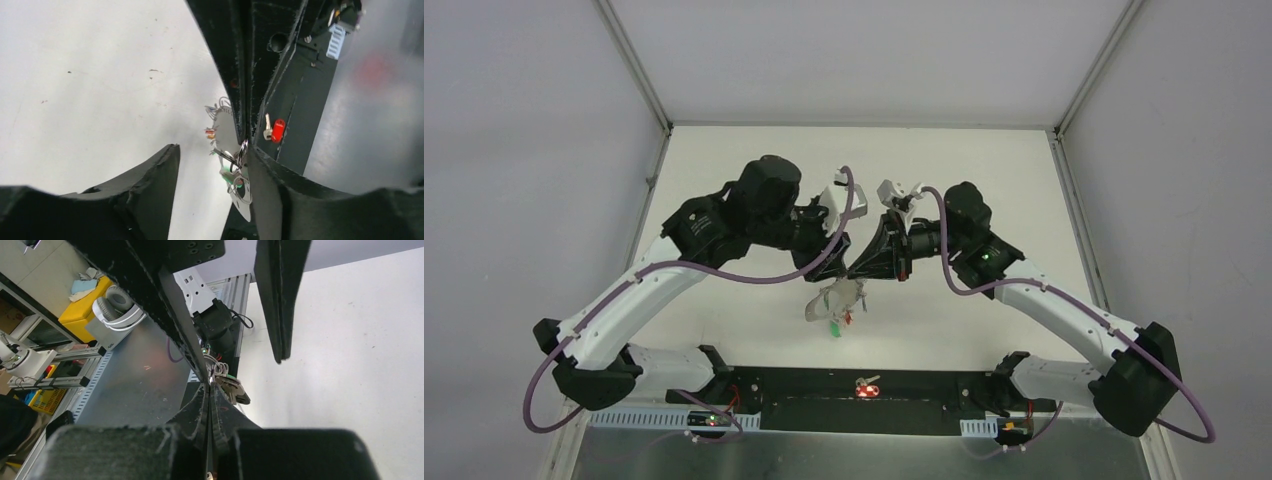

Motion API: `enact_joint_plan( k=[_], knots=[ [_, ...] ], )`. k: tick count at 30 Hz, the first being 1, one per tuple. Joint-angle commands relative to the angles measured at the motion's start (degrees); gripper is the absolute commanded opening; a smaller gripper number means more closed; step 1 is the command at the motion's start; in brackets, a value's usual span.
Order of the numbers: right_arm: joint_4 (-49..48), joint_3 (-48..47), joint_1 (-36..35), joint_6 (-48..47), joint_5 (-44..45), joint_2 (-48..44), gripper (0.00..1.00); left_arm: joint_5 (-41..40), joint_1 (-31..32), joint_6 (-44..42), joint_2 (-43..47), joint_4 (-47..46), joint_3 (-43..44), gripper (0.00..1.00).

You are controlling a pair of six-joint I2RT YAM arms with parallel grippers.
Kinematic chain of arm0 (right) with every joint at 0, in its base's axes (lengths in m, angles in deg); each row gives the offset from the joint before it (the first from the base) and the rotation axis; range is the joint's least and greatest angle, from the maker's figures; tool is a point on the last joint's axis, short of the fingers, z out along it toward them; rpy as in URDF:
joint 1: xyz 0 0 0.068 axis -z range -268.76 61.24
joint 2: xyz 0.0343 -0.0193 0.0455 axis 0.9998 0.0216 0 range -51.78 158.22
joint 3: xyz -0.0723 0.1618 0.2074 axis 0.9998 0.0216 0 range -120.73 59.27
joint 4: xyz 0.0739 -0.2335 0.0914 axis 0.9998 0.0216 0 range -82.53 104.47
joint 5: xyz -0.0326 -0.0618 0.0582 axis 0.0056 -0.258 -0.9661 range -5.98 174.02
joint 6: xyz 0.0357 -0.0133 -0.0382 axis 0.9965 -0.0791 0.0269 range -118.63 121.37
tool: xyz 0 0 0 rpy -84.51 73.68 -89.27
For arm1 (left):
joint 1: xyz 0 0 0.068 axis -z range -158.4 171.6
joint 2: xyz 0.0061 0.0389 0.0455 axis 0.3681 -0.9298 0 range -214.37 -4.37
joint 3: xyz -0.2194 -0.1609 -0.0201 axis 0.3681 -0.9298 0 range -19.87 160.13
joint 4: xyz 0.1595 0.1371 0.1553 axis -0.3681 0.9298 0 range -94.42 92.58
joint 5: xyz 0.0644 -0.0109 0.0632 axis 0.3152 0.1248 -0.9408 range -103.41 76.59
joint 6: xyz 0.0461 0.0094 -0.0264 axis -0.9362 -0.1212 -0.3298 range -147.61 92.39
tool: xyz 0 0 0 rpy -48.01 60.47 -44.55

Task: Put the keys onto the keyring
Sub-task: Adjust the keyring.

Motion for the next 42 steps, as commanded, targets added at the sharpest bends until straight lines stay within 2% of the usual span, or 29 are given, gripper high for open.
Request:
enact_joint_plan(
  k=[1, 4, 12, 17, 22, 25, 33, 42],
  knots=[
    [-2.8, 0.5, -0.4, -0.6, 2.7, -3.2, 0.00, -6.0, 0.5, 7.3, 7.9, -12.6, -5.9, 0.57],
    [-2.8, 1.3, -0.4, -0.4, 3.4, -3.8, 0.00, -5.0, -0.8, 10.7, 12.0, -19.5, -11.1, 0.60],
    [-3.9, 3.3, 0.1, 0.7, 6.2, -5.3, 0.00, 5.1, -7.0, 21.1, 18.5, -34.8, -23.0, 0.61],
    [-9.5, 6.1, 2.9, 4.5, 7.0, -6.4, 0.00, 9.9, -10.3, 27.4, 21.3, -43.8, -28.4, 0.61],
    [-16.4, 7.2, 6.2, 7.2, 2.7, -6.1, 0.00, 11.5, -11.2, 29.9, 23.9, -50.8, -32.8, 0.61],
    [-17.6, 6.8, 8.0, 7.1, 0.1, -5.9, 0.00, 12.7, -11.2, 29.8, 25.5, -54.2, -34.8, 0.61],
    [-17.8, 7.0, 10.9, 3.1, -4.9, -6.7, 0.00, 14.3, -11.2, 28.6, 29.1, -53.9, -38.6, 0.62],
    [-24.4, 6.6, 10.9, 7.6, -8.2, -6.0, 0.00, 20.1, -11.1, 11.6, 25.9, -54.0, -39.2, 0.57]
  ],
)
